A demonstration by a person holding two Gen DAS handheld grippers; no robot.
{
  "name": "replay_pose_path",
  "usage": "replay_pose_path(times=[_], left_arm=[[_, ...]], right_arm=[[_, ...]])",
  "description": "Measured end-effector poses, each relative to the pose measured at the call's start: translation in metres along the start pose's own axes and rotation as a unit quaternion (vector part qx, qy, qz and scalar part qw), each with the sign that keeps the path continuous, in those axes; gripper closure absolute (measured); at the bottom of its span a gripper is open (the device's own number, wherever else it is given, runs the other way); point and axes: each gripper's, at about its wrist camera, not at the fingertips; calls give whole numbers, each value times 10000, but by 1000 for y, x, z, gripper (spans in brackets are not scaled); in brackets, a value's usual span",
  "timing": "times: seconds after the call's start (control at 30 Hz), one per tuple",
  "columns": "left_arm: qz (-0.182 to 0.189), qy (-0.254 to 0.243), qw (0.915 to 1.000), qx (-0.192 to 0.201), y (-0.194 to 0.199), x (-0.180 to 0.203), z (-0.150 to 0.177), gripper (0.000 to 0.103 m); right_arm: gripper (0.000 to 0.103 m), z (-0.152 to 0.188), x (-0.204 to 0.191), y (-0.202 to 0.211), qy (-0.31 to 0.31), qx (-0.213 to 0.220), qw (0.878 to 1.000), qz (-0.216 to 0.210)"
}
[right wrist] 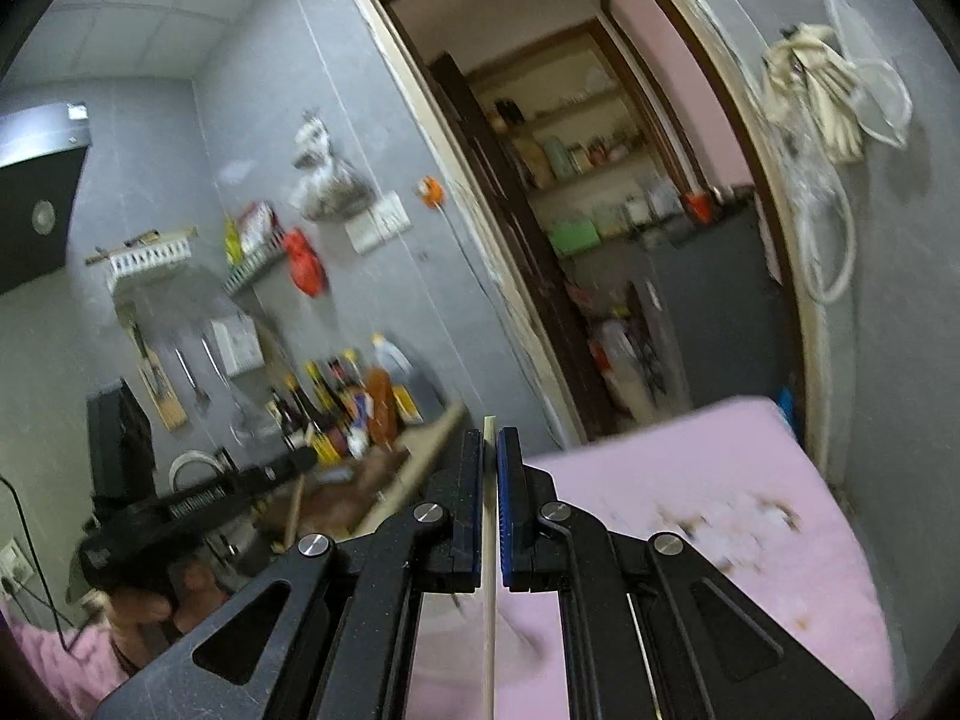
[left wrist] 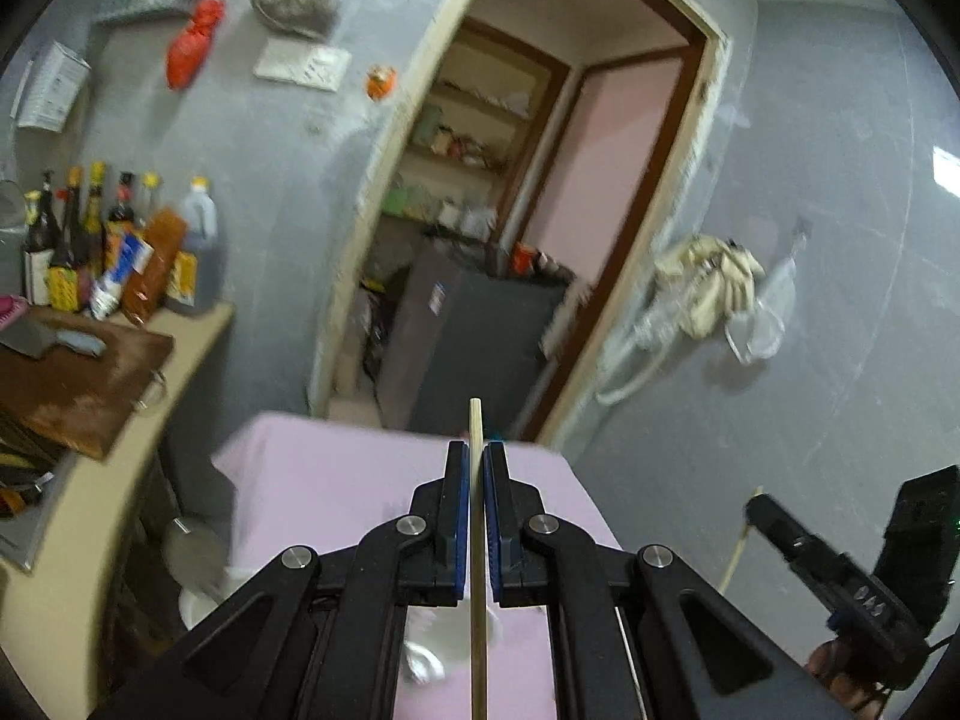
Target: Organize utensils
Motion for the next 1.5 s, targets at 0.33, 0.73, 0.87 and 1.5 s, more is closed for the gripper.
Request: replay_pose_path(times=[0.33,0.73,0.87,1.5], left_arm=[[-472,134,9937,1008,1,-47,-50,98],[-843,209,9869,1361,-30,-86,-30,98],[-1044,109,9821,1564,-34,-88,-17,98],[-1221,-567,9802,1452,-35,-68,16,98]], right_arm=[[99,-18,-65,-58,517,570,9970,34],[99,15,-86,-101,857,553,9941,377],[99,29,-77,-109,782,535,9945,444],[99,53,-71,-113,1002,259,9931,550]])
Point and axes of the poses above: each gripper's, at about its wrist camera, not at the fingertips, and y roughly against the way its jaws point, x to its right, z to its underside, and after that the axes turned 6 degrees about y, right-handed
